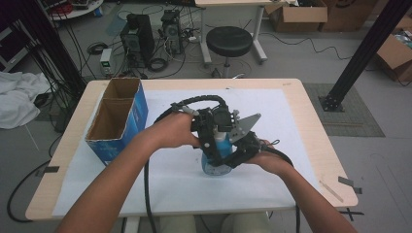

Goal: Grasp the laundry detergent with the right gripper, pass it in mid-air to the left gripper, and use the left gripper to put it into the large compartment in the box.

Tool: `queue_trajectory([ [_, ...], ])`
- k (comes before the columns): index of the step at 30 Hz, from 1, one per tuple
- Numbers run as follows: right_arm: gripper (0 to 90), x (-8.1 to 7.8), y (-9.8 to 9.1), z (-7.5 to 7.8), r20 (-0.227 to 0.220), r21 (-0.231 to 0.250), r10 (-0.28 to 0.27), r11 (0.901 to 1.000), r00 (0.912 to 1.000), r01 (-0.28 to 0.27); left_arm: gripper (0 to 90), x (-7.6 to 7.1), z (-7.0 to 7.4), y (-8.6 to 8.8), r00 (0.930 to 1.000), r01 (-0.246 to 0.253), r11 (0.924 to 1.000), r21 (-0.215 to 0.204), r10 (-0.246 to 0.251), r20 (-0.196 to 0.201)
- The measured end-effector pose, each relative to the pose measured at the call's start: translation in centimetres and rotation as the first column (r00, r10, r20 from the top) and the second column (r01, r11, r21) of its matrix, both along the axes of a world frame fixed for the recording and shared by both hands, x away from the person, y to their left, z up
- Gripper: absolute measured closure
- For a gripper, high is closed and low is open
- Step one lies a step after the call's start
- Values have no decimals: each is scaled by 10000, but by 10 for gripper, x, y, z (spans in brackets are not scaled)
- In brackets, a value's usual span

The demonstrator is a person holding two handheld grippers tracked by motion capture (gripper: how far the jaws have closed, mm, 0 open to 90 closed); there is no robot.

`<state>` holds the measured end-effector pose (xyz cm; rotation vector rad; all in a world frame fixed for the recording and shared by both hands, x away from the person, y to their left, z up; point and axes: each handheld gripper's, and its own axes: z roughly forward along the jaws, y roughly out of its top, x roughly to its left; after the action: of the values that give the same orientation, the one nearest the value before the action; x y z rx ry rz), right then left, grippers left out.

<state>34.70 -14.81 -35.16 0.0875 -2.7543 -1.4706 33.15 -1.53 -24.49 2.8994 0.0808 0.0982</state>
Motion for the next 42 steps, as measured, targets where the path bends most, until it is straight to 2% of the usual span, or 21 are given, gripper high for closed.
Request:
queue_trajectory([
  [17, 446, 0, 2, 0, 47, -14, 29, 10000, 10000, -28, 276, 0, 0, 0, 10000, 91, 10000, -33, -91, -23],
  [34, 446, -1, 4, -1, 132, -77, 43, 10000, 9999, -42, 372, 0, 0, 1, 9999, 150, 9998, -153, -149, 24],
  [42, 446, -2, 5, -1, 147, -96, 74, 9999, 9999, -72, 373, 0, 0, 1, 9998, 185, 9996, -207, -185, 12],
])
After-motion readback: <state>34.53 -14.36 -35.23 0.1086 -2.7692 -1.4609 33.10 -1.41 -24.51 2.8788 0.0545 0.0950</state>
